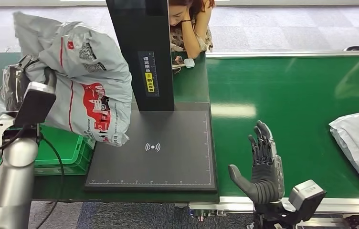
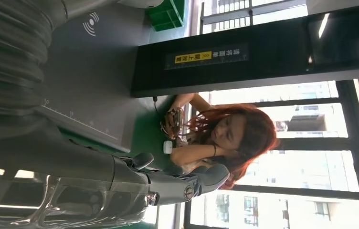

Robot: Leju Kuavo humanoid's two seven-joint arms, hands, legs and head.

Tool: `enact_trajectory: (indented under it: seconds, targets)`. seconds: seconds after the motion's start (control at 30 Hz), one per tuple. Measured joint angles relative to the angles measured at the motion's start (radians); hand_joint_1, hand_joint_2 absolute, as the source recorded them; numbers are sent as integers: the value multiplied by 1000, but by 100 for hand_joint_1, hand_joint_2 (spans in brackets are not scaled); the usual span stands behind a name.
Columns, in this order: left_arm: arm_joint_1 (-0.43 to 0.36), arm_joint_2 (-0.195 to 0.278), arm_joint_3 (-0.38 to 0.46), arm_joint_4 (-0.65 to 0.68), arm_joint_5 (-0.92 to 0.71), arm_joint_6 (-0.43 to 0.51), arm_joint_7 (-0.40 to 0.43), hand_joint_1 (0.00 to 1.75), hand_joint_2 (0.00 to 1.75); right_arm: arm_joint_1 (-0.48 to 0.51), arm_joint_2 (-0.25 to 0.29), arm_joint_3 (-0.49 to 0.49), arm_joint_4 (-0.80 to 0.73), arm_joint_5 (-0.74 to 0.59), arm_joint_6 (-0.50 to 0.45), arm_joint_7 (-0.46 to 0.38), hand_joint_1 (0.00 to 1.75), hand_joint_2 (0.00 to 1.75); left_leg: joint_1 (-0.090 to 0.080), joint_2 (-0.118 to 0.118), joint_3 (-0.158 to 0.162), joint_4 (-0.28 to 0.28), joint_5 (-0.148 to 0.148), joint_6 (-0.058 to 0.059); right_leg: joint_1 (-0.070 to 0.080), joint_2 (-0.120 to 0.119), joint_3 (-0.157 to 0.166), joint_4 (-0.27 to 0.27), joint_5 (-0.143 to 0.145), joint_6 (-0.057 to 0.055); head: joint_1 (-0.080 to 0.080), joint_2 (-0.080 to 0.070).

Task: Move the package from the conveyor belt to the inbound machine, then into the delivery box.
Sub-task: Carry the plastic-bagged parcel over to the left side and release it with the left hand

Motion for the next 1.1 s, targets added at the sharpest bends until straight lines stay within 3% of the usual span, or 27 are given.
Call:
enact_trajectory:
  seconds: [0.2,0.37,0.6,1.0,1.03,1.1]
  targets:
    - [-226,14,-37,318,-104,-118,98,175,175,0,7,-3,-4,13,16,18,0,175,0,2,0,0,0,-1,0,2,-1,0,1,0,0,0]
    - [-326,34,-72,526,-117,-143,108,175,175,0,8,-4,-5,16,30,20,0,175,0,4,-1,0,0,0,0,4,-1,0,0,0,0,0]
    - [-353,79,-87,673,-119,-148,124,175,175,0,9,-5,-5,16,35,22,0,175,0,4,-1,0,0,0,0,5,-3,0,0,-1,0,0]
    - [-348,138,-87,758,-131,-201,181,175,175,-18,9,-5,2,7,46,37,0,175,0,4,-2,0,0,0,0,5,-3,1,0,0,0,0]
    - [-348,141,-87,765,-132,-209,184,168,175,-18,9,-5,4,7,46,37,0,175,0,4,-2,0,0,0,0,5,-3,1,0,0,0,0]
    - [-349,147,-89,782,-135,-223,187,81,175,-18,9,-5,6,6,46,37,0,175,0,4,-2,0,0,0,0,5,-3,1,0,0,0,0]
